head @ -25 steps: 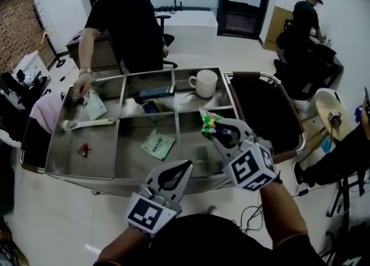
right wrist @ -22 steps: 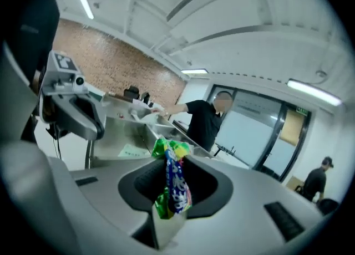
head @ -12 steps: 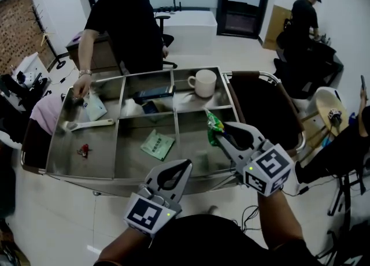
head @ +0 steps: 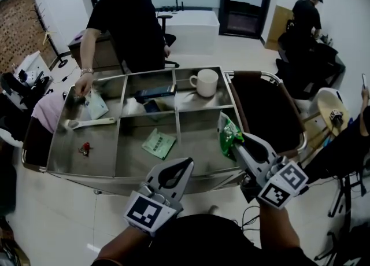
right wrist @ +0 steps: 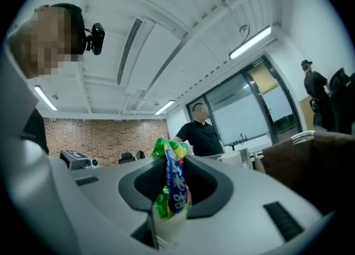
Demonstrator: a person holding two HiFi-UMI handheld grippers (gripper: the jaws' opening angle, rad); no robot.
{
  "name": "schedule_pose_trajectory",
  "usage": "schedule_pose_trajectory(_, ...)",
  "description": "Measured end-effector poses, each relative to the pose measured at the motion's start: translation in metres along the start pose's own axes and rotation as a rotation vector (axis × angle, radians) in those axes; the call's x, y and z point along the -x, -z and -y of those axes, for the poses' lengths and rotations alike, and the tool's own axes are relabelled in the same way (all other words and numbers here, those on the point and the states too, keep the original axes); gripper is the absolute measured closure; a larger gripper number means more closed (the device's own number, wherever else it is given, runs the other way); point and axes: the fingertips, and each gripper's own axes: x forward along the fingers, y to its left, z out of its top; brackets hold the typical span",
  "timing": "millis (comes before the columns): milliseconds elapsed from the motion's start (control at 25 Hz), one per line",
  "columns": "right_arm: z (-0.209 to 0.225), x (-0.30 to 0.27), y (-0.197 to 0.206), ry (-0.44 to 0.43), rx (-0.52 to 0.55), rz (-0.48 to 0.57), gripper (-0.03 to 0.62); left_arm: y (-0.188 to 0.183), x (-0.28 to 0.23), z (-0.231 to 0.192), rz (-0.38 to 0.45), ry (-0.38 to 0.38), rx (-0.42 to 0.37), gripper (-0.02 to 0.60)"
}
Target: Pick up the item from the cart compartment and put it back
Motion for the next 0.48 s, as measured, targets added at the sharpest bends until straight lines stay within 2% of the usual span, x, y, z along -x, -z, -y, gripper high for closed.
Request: schedule_pose_trajectory(480,-0.031,0.043,-0.021,-0.026,0.045,0.085,0.491,-0.012,-0.002,0.006,0.042,0.021,-0.010,0.581)
